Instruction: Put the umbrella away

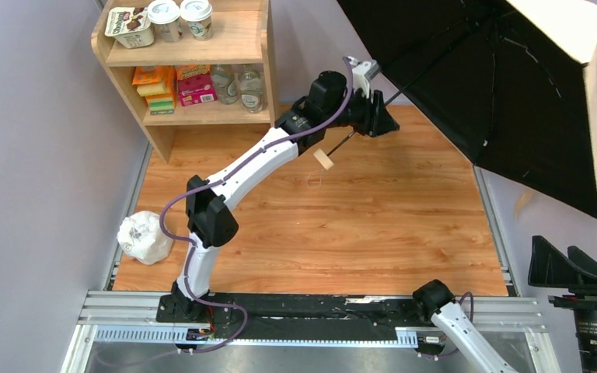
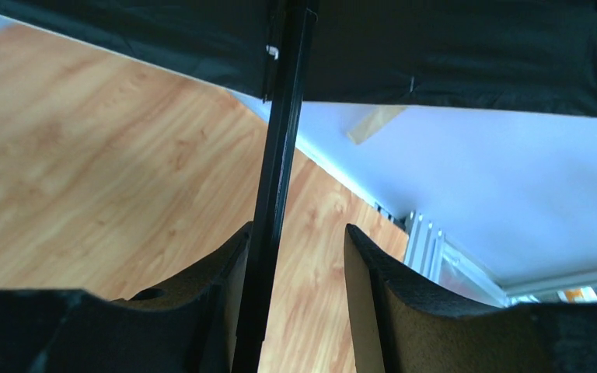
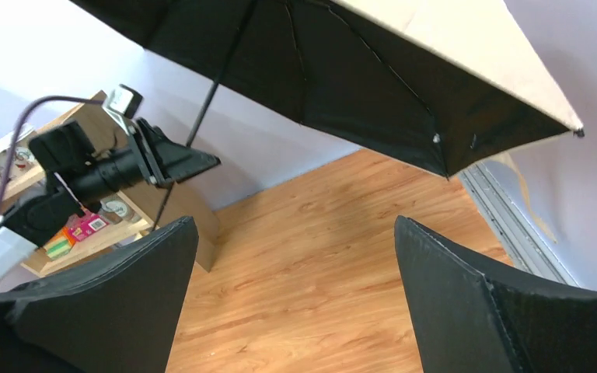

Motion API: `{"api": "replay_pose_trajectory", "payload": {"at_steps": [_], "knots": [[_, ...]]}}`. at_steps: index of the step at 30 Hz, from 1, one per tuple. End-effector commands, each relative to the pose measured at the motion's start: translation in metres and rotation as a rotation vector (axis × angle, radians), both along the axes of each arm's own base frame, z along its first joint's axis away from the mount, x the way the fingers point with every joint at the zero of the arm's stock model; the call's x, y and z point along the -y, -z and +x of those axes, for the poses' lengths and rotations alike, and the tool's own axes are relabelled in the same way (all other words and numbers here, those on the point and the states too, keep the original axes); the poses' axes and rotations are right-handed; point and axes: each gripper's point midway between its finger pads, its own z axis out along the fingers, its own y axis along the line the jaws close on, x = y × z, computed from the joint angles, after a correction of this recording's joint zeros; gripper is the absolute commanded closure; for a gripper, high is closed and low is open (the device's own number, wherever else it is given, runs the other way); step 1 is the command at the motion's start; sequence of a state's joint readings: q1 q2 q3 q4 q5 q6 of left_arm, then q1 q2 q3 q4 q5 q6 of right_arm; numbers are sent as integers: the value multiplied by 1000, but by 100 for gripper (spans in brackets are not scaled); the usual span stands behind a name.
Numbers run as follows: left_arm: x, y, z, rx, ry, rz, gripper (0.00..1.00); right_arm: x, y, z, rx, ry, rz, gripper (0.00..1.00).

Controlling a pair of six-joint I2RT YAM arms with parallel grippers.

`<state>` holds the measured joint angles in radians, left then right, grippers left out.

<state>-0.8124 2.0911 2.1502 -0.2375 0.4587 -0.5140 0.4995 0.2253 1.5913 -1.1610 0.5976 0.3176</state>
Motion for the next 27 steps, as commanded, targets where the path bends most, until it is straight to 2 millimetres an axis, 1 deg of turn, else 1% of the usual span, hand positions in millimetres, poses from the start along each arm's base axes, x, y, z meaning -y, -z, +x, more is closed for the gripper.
{"api": "replay_pose_trajectory", "payload": {"at_steps": [1,2,3,4,5,6,7,10,11,12,13,14,15,16,17,18,19,20,21,23,24,25,26,27], "knots": [[-25,-127,-16,207,-84,-174,100,-21,9,21,-78,-62,-37,0],[-23,-134,-23,230,-93,-176,100,-33,10,30,-94,-101,-53,0],[-31,-148,-20,287,-156,-175,100,-45,11,38,-103,-138,-65,0],[-27,-153,-29,313,-165,-172,100,-56,13,47,-118,-175,-81,0],[-32,-164,-29,374,-216,-162,100,-66,13,56,-126,-199,-88,0],[-30,-167,-37,390,-223,-153,100,-74,14,66,-137,-209,-91,0],[-35,-175,-35,430,-279,-139,100,-78,14,74,-145,-206,-85,0],[-36,-172,-40,475,-390,-84,100,-84,11,101,-152,-152,28,0],[-37,-164,-41,497,-401,-51,100,-90,10,110,-147,-152,68,0],[-37,-163,-42,511,-442,-47,100,-97,9,119,-146,-159,121,0],[-37,-149,-42,518,-451,-9,100,-104,9,129,-148,-164,178,0],[-37,-146,-43,521,-464,-10,100,-110,11,139,-164,-162,221,0],[-37,-133,-45,510,-462,14,100,-115,13,150,-183,-147,266,0],[-38,-126,-44,500,-472,12,100,-115,15,158,-201,-119,297,0],[-40,-111,-45,487,-467,38,100,-112,19,166,-224,-68,318,0],[-39,-90,-44,463,-464,71,100,-108,24,172,-250,-24,327,0],[-40,-83,-47,451,-455,82,100,-106,32,175,-280,15,327,0],[-40,-65,-50,430,-435,111,100,-101,41,180,-301,58,308,0],[-39,-57,-52,422,-417,124,100,-99,55,184,-333,93,280,0],[-30,-39,-71,407,-263,151,100,-93,77,187,-372,146,249,0],[-28,-38,-73,407,-221,163,94,-93,87,188,-392,159,234,0],[-24,-25,-87,381,-117,199,94,-90,95,188,-404,177,236,0],[-22,-31,-84,364,-97,209,94,-90,104,188,-415,185,240,0],[-24,-16,-96,298,-33,262,93,-92,112,190,-428,186,241,0]]}}
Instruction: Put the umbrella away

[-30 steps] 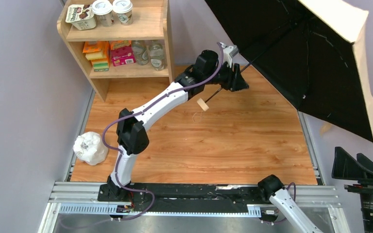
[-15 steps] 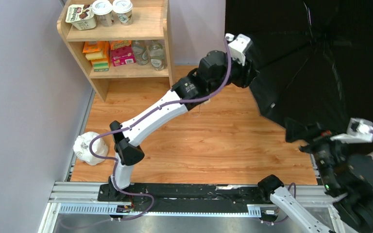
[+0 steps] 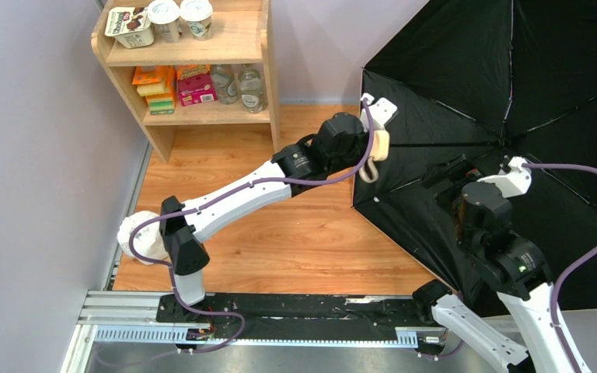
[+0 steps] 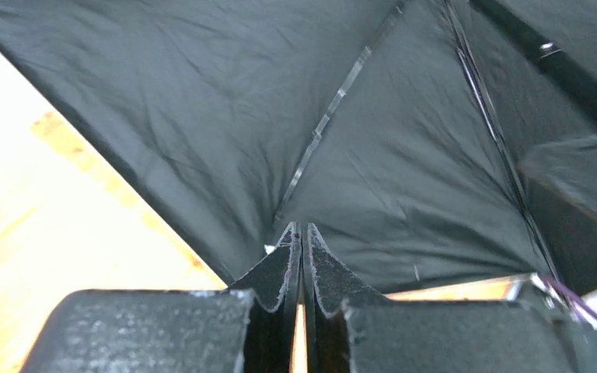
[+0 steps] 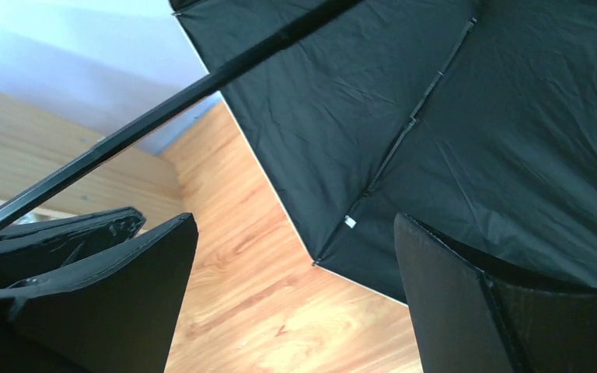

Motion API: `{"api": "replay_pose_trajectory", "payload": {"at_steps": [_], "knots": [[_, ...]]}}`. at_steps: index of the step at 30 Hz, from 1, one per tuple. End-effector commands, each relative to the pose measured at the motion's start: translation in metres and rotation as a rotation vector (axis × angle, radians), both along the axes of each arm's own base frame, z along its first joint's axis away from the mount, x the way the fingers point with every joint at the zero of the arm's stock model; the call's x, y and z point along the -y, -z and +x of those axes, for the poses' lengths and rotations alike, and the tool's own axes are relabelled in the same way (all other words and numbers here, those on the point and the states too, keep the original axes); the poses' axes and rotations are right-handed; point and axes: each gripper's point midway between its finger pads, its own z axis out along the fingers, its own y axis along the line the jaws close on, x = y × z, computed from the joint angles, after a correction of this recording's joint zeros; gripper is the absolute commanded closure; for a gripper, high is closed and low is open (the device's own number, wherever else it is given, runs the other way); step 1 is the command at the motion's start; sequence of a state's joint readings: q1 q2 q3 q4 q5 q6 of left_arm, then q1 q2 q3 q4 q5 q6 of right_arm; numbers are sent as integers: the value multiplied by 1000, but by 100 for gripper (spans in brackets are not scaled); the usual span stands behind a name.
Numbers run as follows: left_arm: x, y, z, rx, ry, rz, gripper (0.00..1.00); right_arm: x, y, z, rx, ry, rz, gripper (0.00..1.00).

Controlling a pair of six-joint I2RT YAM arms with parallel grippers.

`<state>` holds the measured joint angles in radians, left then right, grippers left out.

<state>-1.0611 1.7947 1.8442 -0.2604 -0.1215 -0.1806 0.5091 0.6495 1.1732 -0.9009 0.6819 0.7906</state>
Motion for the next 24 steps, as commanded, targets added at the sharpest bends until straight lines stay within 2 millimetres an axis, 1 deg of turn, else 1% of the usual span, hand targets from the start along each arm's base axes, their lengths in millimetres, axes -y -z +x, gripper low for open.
{"api": "replay_pose_trajectory", "payload": {"at_steps": [1,2,3,4,5,6,7,8,9,10,12,13,16,17,18,20,22,23,24], "knots": [[8,-11,-35,-110,242,42,86,10,19,2,-3,89,40,0],[10,-11,-45,-133,303,30,77,5,23,5,-6,72,47,0],[6,-12,-46,-142,292,22,59,0,25,8,-6,58,60,0],[4,-9,-42,-158,259,3,49,-3,28,10,-5,47,68,0],[-5,-21,-41,-147,248,-24,39,-2,28,9,-8,49,69,0],[-10,-20,-36,-153,221,-31,39,1,30,7,-13,60,63,0],[-20,-28,-33,-143,207,-39,39,6,33,5,-17,88,67,0],[-26,-31,-37,-131,230,-40,39,13,33,2,-7,133,86,0],[-28,-35,-35,-119,235,-53,39,21,32,-4,3,178,122,0],[-31,-35,-40,-119,261,-58,39,23,27,-6,27,197,161,0],[-31,-38,-41,-106,274,-68,39,21,8,-4,88,204,253,0],[-31,-40,-42,-104,279,-71,39,22,-8,-3,118,212,277,0],[-30,-43,-42,-106,280,-71,39,38,-47,-4,172,282,280,0],[-30,-41,-40,-106,275,-61,39,41,-58,-3,188,297,275,0],[-30,-42,-40,-103,277,-62,40,42,-68,0,196,294,264,0],[-31,-44,-40,-98,273,-60,40,40,-71,15,166,293,250,0],[-31,-43,-41,-98,276,-62,40,38,-58,39,108,282,308,0],[-30,-43,-41,-101,280,-65,40,33,-52,51,84,238,364,0],[-29,-42,-41,-103,286,-65,40,41,-46,61,69,240,415,0]]}}
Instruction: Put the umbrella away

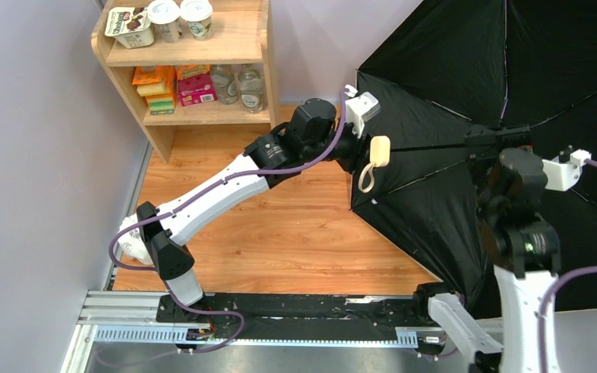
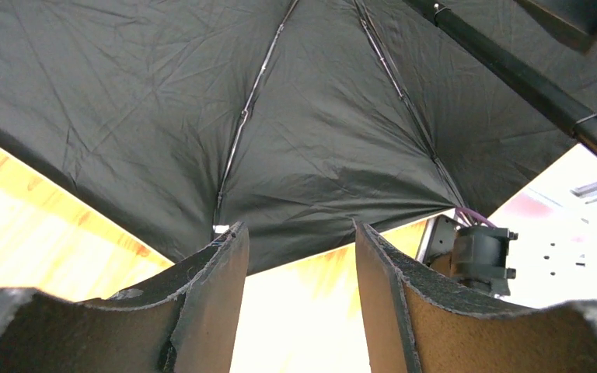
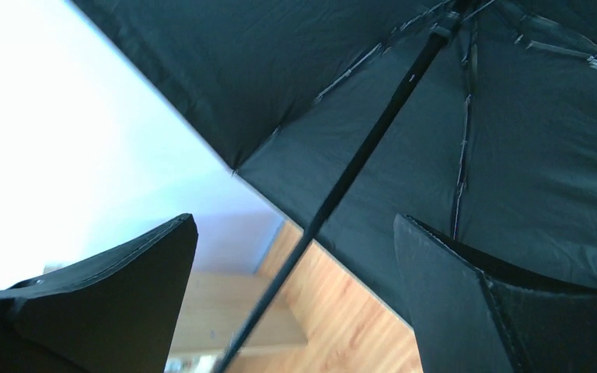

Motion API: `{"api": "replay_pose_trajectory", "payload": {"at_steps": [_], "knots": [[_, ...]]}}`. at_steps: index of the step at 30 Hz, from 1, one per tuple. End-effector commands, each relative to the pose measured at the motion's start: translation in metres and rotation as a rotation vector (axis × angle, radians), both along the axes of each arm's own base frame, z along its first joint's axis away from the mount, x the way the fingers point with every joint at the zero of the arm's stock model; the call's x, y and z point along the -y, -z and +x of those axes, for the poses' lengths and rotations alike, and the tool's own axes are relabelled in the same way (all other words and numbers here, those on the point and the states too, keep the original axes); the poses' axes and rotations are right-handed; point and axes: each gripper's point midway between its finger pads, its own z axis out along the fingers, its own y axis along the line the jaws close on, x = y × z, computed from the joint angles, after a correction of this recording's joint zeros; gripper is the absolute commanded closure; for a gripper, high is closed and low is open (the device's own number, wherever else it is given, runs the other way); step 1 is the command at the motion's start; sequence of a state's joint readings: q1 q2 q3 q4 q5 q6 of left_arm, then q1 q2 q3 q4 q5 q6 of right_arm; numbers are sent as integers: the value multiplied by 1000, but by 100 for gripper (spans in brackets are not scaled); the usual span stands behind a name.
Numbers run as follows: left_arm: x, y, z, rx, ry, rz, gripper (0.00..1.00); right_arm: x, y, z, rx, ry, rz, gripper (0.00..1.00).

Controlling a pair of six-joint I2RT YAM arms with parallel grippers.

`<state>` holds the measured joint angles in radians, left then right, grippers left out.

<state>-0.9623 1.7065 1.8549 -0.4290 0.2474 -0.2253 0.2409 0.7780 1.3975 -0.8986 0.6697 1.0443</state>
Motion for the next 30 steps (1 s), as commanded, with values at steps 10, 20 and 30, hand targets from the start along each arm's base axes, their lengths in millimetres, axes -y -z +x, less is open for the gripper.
{"api": "replay_pose_trajectory", "payload": {"at_steps": [10,20,30], "knots": [[1,-20,-13,23,55,-61,40,-8,73,108,-73,-239,376,7],[-61,5,2,87,-131,87,40,-18,34,127,89,-351,345,90],[-164,-84,-38,64,-225,-159,31,-80,-95,110,504,-729,-116,100]]}}
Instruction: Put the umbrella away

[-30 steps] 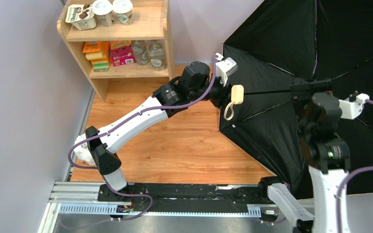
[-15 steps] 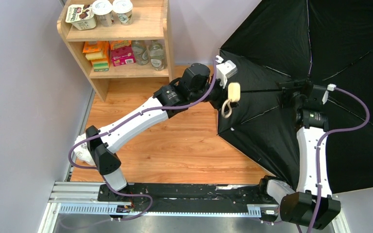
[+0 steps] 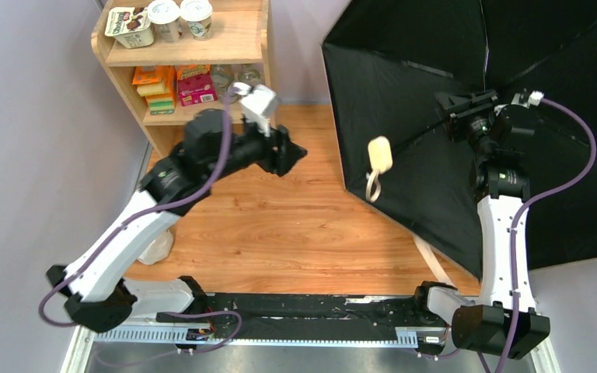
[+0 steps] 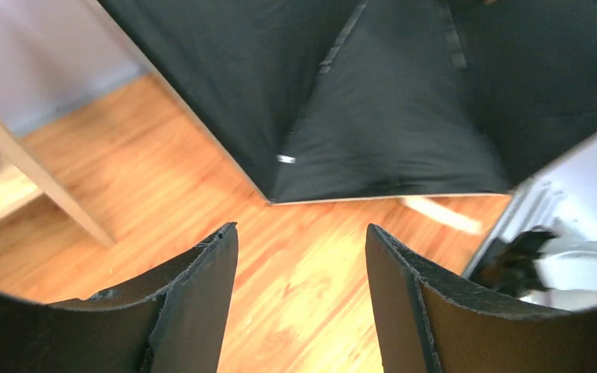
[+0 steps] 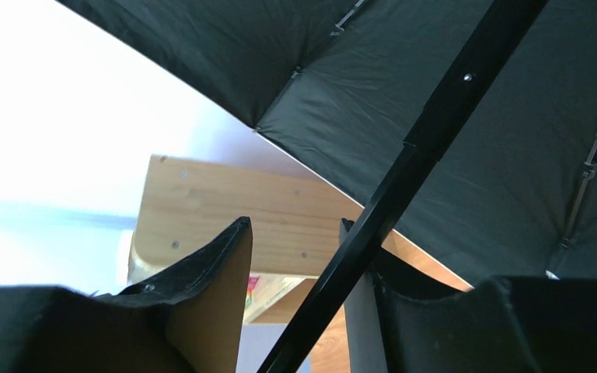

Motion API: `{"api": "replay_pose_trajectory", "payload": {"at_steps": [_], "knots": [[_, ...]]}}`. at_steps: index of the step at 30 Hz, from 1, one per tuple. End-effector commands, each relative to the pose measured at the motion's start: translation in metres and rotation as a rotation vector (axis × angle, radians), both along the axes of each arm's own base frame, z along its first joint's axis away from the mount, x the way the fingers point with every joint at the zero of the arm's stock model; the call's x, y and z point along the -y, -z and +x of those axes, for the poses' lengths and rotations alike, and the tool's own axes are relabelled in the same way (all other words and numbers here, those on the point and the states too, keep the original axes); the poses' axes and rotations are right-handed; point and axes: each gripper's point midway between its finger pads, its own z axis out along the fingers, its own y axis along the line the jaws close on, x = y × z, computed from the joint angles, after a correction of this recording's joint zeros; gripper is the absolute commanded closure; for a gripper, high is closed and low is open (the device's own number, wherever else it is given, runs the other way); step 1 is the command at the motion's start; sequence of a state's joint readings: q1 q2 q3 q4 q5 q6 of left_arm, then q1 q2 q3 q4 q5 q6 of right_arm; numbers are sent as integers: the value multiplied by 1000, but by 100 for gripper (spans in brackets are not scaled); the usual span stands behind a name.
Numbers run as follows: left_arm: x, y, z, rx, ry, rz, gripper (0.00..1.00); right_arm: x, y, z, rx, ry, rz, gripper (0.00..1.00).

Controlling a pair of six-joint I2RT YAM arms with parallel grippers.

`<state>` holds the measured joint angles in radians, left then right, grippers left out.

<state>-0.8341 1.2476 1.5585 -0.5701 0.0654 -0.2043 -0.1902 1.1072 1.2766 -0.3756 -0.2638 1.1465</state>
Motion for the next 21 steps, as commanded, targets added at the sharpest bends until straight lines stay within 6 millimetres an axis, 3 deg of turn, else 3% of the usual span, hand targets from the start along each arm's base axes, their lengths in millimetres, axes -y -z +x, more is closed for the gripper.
{"api": "replay_pose_trajectory", "payload": {"at_steps": [1,3,4,5,10,13,14,15,19,21], "knots": [[-1,-71,-46,-2,171,-240,30,-47,-118,-33,597,-212,-310,100],[18,-82,-62,-64,298,-313,27,-61,-132,-51,768,-243,-396,100],[29,-79,-62,-106,332,-326,27,-65,-134,-57,812,-239,-438,100],[37,-87,-67,-131,383,-367,27,-69,-133,-62,842,-238,-470,100],[81,-81,-63,-263,535,-460,26,-92,-116,-72,940,-279,-516,100],[102,-43,-48,-375,520,-412,26,-104,-107,-76,956,-305,-491,100],[106,-39,-47,-388,523,-417,26,-106,-103,-74,946,-302,-497,100],[114,-25,-52,-419,554,-409,25,-108,-99,-74,945,-304,-509,100],[138,-2,-72,-492,663,-388,25,-113,-87,-70,930,-313,-533,100],[145,-3,-85,-502,740,-428,25,-113,-81,-69,925,-314,-543,100]]}}
